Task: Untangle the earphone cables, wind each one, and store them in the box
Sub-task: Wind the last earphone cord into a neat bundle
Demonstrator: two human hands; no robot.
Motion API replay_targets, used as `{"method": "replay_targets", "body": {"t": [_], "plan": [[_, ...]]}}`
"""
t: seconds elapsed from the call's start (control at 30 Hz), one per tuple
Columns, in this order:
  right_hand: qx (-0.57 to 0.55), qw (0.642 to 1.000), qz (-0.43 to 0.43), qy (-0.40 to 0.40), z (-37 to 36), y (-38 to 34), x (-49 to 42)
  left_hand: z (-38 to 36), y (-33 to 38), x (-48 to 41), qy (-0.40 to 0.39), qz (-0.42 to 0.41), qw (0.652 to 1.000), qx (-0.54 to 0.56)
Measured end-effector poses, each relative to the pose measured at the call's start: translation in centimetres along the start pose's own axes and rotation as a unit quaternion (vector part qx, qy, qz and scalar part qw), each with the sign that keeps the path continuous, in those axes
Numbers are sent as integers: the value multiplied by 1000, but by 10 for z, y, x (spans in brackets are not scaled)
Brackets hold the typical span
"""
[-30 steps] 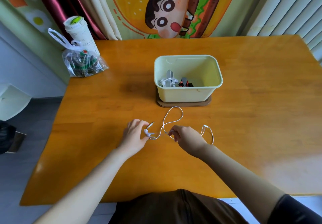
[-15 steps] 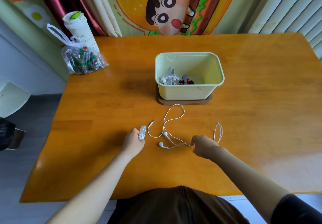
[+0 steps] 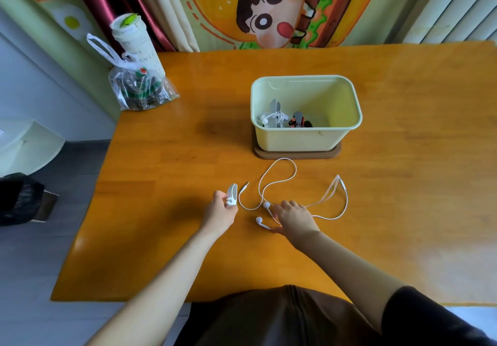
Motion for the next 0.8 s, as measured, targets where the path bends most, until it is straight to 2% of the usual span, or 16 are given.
{"method": "replay_targets", "body": {"t": [0.2,0.4,0.5,0.63,0.73,0.8], "plan": [[-18,1000,-21,5,-4,-2,-3,-7,2,5,-37,-3,998,57],[-3,1000,-8,19,-14,1,1,-9,9,8,-46,-16,996,78],[-100,994,-18,36,-5,5,6,-9,11,9,-52,-12,994,94],[-320,938,0,131,39,7,25,-13,15,9,-65,-8,991,120],[-400,891,64,206,68,0,35,-21,29,13,-84,-19,988,129],[-424,875,82,219,74,-3,36,-28,43,19,-95,-36,985,139]]}}
Point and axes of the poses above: each hand's wrist, its own x-axis away from the middle knuckle, its own z-axis out of the back of the hand, y = z × x, the point moved 2 cm from there along -x, towards the middle knuckle, and after that the axes turned 7 degrees about -y, right-handed, at the moved point
